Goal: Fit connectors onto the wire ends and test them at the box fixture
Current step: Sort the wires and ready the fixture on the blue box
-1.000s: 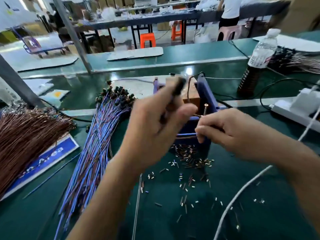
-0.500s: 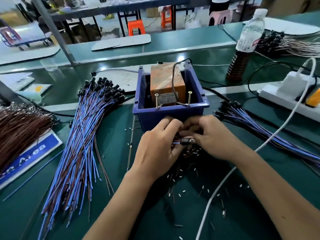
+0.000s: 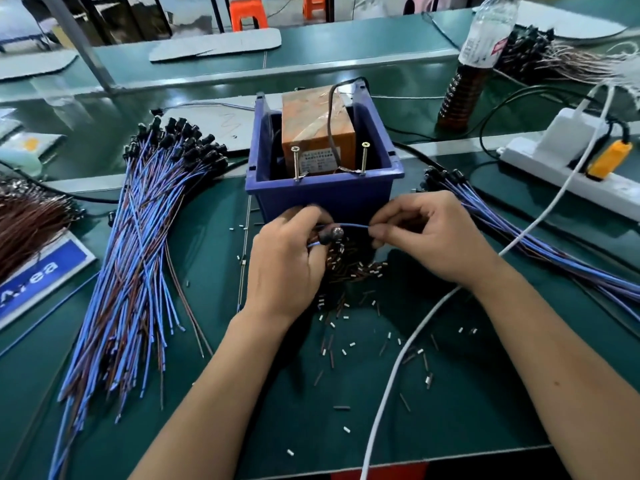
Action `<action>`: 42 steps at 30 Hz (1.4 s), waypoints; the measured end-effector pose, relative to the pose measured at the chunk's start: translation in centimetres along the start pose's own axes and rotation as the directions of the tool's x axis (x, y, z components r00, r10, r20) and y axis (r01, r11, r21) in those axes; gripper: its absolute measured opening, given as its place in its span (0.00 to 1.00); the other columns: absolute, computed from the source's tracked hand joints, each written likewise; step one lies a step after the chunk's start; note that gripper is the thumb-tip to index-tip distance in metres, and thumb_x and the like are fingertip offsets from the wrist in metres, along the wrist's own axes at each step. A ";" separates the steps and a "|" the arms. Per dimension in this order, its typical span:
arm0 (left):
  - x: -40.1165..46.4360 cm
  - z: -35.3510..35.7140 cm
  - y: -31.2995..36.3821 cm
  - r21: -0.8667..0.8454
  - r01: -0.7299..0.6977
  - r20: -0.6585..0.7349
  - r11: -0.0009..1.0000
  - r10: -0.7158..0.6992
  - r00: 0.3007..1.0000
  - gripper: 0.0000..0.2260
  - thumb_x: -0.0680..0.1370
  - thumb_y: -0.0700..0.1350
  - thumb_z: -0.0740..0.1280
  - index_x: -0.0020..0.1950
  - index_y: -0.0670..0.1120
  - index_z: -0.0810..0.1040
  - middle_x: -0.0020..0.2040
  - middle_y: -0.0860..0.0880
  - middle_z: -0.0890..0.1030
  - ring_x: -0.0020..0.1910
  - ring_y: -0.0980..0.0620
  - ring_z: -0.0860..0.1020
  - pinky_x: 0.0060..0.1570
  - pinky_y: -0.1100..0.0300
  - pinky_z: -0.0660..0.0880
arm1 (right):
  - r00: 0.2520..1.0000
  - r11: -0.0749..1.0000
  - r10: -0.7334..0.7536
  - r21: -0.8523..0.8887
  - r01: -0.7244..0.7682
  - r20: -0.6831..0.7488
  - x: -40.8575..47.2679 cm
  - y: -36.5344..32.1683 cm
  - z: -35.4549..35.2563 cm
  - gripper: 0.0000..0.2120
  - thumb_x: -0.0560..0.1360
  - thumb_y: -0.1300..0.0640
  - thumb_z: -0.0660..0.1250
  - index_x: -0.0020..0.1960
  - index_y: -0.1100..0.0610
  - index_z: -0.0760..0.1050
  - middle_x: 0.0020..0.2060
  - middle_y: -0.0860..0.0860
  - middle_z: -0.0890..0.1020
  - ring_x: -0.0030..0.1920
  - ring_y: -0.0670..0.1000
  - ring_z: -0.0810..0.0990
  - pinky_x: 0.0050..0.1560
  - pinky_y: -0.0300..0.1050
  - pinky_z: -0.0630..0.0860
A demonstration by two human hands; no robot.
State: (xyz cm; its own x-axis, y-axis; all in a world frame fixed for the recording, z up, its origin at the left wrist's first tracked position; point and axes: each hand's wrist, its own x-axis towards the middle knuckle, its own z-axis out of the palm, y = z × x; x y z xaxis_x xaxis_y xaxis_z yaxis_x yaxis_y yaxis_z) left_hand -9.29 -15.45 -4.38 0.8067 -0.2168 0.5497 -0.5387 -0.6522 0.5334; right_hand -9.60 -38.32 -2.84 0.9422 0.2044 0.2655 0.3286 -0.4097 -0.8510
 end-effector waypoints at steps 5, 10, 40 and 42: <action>-0.1 -0.2 0.3 -0.046 0.009 0.013 0.999 -0.008 1.000 0.09 0.74 0.38 0.72 0.53 0.48 0.81 0.48 0.53 0.84 0.47 0.47 0.81 0.45 0.49 0.78 | 0.998 0.997 0.042 0.066 -0.044 0.036 0.1 0.0 0.6 0.02 0.77 0.62 0.75 0.47 0.56 0.85 0.37 0.51 0.88 0.30 0.44 0.79 0.33 0.37 0.75; 0.0 -0.3 1.0 -0.094 -0.084 0.105 0.992 0.094 0.990 0.06 0.77 0.39 0.71 0.52 0.47 0.83 0.45 0.52 0.84 0.45 0.47 0.82 0.42 0.48 0.77 | 0.996 0.999 0.012 0.044 -0.016 0.090 -0.1 -0.3 1.4 0.03 0.76 0.65 0.75 0.48 0.60 0.86 0.32 0.42 0.85 0.29 0.40 0.79 0.33 0.31 0.73; -0.1 0.8 1.2 -0.271 0.143 0.070 0.952 -0.129 0.989 0.09 0.79 0.40 0.72 0.39 0.46 0.82 0.34 0.56 0.83 0.34 0.55 0.80 0.36 0.61 0.75 | 0.996 0.971 0.065 0.233 -0.051 -0.053 0.0 -0.4 1.7 0.09 0.79 0.65 0.72 0.46 0.51 0.85 0.36 0.56 0.86 0.28 0.49 0.77 0.22 0.43 0.73; -0.2 0.8 1.4 -0.300 0.194 0.106 0.934 -0.169 0.980 0.10 0.79 0.40 0.72 0.37 0.46 0.81 0.32 0.59 0.81 0.31 0.58 0.77 0.33 0.68 0.69 | 0.996 0.970 0.067 0.236 -0.050 -0.062 -0.1 -0.5 1.7 0.08 0.79 0.66 0.72 0.45 0.54 0.85 0.36 0.56 0.85 0.28 0.50 0.77 0.23 0.42 0.73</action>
State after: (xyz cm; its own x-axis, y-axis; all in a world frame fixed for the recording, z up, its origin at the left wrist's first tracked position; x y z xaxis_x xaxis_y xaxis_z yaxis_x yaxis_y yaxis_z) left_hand -9.99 -16.94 -4.24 0.9074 -0.1796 0.3801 -0.4198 -0.4330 0.7977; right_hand -9.93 -36.62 -3.21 0.9643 0.1206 0.2357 0.2561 -0.1981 -0.9461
